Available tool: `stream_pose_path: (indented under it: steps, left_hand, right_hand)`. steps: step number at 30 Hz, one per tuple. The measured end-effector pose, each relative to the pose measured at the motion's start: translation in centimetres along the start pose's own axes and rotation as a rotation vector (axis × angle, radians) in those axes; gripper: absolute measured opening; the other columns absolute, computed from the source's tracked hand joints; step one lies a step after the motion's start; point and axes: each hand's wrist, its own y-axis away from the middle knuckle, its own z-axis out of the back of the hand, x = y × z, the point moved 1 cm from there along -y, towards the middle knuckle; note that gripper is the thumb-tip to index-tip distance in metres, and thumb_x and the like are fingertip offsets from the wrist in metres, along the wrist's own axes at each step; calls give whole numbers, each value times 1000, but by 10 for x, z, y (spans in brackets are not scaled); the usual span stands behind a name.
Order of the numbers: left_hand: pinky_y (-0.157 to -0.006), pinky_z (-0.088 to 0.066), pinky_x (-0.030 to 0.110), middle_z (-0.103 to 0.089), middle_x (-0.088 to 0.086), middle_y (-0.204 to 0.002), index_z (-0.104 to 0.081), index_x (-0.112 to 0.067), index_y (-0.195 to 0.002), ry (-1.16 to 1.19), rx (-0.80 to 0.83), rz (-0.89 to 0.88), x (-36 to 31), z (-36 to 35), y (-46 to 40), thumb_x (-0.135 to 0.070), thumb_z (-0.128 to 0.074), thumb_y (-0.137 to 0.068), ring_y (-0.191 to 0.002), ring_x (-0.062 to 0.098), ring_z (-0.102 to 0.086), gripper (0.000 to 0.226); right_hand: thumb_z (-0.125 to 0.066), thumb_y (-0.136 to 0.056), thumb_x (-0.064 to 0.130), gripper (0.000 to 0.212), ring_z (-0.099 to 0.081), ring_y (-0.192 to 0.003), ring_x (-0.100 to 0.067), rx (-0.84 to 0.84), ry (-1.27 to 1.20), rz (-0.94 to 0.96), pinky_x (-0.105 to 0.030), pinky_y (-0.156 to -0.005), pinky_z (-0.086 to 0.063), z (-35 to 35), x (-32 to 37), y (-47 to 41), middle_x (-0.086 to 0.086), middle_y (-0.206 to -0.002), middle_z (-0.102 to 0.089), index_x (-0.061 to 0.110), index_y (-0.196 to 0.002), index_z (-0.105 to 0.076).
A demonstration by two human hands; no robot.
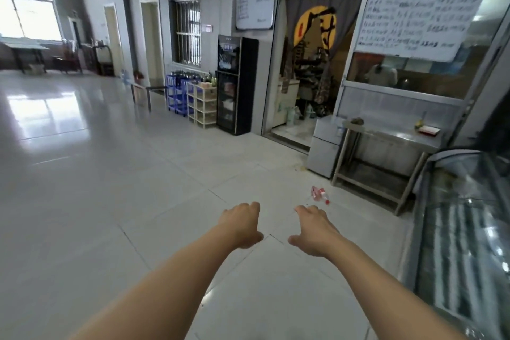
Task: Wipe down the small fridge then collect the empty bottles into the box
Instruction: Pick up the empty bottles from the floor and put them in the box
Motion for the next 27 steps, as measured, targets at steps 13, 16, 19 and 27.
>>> stream_pose_path:
  steps: [13, 16, 19, 27]
  left_hand:
    - [-96, -40, 38, -50, 6, -128, -37, -13, -131, -3, 46, -152, -4, 17, -282, -37, -59, -87, -117, 26, -49, 54]
    - [-94, -41, 38, -51, 6, -128, -37, -13, -131, -29, 65, -190, -3, 25, -366, -36, -58, -87, -116, 26, -50, 54]
    - [-95, -40, 38, -49, 7, -131, -35, -12, -133, -51, 85, -221, -7, 37, -440, -36, -58, -87, -118, 27, -48, 56]
    - [-93, -41, 38, -49, 8, -131, -36, -13, -133, -87, 119, -309, -43, 39, -595, -36, -59, -87, -117, 28, -50, 56]
  right_hand:
    - [-63, -87, 37, 80, -12, -143, -28, -24, 0, -128, -42, -111, -31, 40, -77, -248, -9, -156, -11, 18, -149, -16]
    - [-62, -87, 37, 76, -12, -144, -25, -30, -7, -175, -38, -110, -30, 50, -96, -316, -6, -156, -12, 17, -147, -20]
    - [-63, -86, 37, 79, -21, -139, -26, -48, -33, -222, -37, -108, -31, 64, -116, -377, -5, -154, -17, 18, -149, -18]
    - [-63, -85, 35, 78, -29, -134, -27, -21, -66, -319, -37, -105, -35, 88, -178, -507, -8, -145, -29, 19, -148, -19]
